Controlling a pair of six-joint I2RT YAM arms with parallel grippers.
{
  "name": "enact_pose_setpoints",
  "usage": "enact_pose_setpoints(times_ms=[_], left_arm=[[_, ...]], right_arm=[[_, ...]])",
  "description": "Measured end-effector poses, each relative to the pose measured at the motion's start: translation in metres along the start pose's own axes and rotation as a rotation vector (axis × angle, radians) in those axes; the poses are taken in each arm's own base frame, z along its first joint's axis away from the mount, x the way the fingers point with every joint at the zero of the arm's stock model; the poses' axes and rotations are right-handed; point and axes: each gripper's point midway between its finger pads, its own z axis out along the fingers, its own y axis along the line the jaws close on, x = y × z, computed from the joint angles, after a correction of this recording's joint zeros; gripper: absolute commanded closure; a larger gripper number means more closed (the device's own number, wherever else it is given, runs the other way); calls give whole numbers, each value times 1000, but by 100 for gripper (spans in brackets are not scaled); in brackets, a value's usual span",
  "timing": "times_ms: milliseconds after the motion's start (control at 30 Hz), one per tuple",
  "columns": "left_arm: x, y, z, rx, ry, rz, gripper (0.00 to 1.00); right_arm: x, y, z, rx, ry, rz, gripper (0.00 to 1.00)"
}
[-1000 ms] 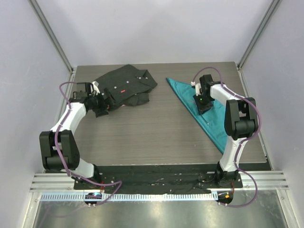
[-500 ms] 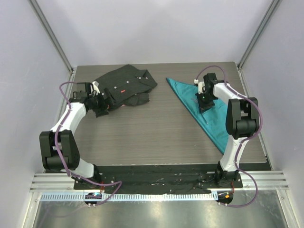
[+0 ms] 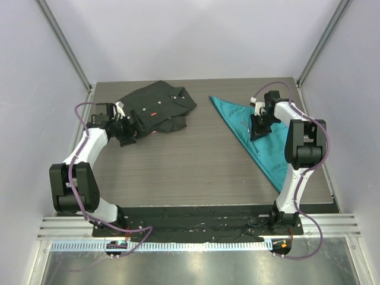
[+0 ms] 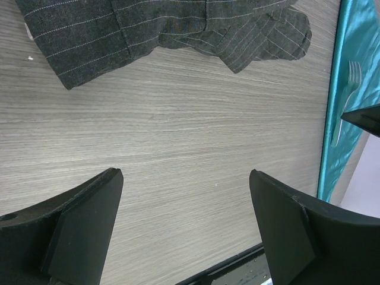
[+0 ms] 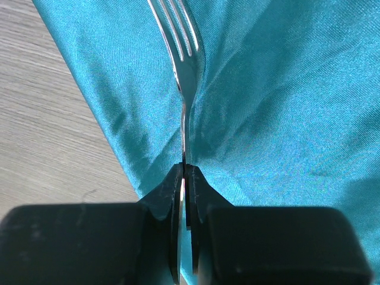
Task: Fold the napkin, place the utensils inside, and roll it up
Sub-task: Place the utensil onto the napkin
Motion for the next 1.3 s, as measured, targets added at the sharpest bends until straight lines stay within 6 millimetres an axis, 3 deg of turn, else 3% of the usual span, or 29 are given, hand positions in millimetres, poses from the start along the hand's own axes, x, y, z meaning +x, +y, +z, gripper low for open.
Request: enact_pose_setpoints(times_ms=[100, 233, 367, 667, 967, 1200, 1300], left_arm=[[0, 0, 0, 0, 2, -1, 7], [1, 1, 1, 1, 7, -3, 7], [2, 1, 3, 3, 13, -5, 7], [2, 0, 3, 8, 16, -6, 7], [2, 0, 3, 8, 16, -5, 7], [2, 0, 3, 8, 17, -6, 7], [2, 0, 3, 8, 16, -5, 7]], right_arm=[[0, -1, 0, -12, -4, 18, 85], [-1, 0, 0, -19, -5, 29, 66], [-4, 1, -2, -19, -11, 43, 57], [-35, 2, -8, 56, -94, 52, 56], [-71, 19, -11, 121, -170, -11, 57], [-74, 5, 4, 158, -149, -1, 58], [-73, 1, 10, 162, -135, 2, 63]])
